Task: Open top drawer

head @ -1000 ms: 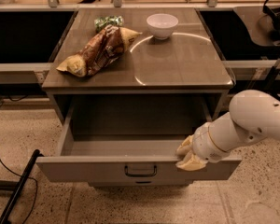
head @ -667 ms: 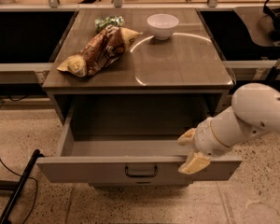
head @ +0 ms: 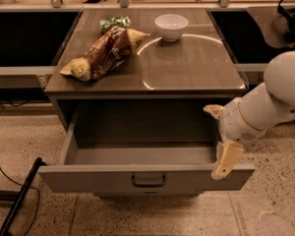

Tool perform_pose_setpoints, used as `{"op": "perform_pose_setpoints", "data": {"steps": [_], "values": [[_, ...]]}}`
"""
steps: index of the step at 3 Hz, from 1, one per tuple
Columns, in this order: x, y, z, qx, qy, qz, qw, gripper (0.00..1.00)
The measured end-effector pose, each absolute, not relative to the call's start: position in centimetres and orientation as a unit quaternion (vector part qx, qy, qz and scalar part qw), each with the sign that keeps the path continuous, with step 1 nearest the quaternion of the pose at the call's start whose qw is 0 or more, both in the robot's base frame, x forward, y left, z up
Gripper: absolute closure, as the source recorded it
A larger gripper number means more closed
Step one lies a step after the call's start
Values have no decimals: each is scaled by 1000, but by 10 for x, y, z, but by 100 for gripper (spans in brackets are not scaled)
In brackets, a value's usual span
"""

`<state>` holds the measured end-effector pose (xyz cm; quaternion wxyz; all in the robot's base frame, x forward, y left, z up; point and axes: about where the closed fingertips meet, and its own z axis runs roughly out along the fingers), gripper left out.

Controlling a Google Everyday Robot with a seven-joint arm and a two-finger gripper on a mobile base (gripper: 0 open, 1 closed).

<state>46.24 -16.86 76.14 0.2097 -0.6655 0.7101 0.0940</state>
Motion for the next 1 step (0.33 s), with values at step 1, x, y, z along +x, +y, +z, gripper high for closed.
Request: {"op": "perform_pose_setpoints", "data": {"steps": [1], "values": [[470,-178,802,-674,704,56,218,0]]}}
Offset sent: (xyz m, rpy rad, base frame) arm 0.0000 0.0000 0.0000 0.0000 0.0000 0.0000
